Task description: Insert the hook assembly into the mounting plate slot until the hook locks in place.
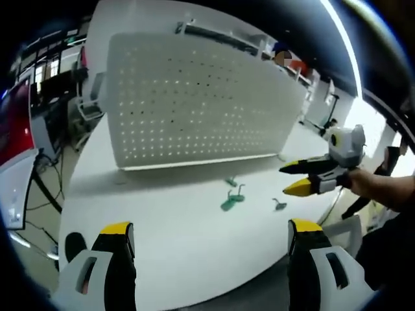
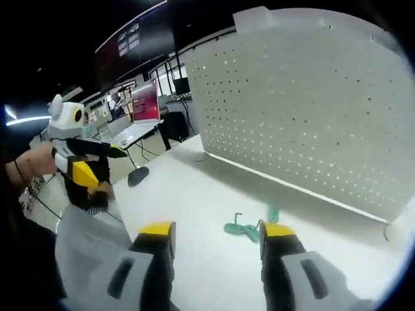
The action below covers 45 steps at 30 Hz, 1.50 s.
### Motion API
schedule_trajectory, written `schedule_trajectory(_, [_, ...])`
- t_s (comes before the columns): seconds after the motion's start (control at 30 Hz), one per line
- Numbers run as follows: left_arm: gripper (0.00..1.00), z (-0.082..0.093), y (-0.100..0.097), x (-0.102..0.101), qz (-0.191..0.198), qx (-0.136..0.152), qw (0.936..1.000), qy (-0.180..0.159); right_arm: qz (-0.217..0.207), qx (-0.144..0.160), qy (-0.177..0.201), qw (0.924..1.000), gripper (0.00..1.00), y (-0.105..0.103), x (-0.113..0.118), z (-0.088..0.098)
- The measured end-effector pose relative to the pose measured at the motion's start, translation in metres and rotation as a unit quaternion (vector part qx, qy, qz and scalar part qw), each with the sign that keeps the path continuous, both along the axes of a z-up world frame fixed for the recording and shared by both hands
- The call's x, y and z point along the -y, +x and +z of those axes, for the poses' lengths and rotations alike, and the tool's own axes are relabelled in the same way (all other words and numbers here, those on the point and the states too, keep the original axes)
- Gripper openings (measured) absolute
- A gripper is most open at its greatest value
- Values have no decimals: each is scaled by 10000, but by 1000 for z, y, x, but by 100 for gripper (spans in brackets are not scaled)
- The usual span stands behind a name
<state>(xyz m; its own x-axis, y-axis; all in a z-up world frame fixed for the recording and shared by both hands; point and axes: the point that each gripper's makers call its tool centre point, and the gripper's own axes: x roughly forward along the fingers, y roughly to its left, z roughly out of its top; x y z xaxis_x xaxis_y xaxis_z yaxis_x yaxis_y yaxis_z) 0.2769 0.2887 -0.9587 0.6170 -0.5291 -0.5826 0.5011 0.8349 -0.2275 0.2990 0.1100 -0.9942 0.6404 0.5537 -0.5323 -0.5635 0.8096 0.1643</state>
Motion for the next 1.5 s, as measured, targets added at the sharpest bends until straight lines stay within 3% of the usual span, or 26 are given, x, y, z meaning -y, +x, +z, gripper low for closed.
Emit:
schedule_trajectory(0.3, [100,-2,5,-6,85,-19,10000,33,266,-148,-127,9995,44,16,-21,-33])
schedule_trajectory(0.7, [99,-5,5,-9,165,-64,9998,45,451,-306,-259,9982,40,32,-40,-61])
schedule_trajectory(1.5, [98,-20,-4,-16,248,-299,9992,102,-15,-741,-444,9963,29,62,-40,-108])
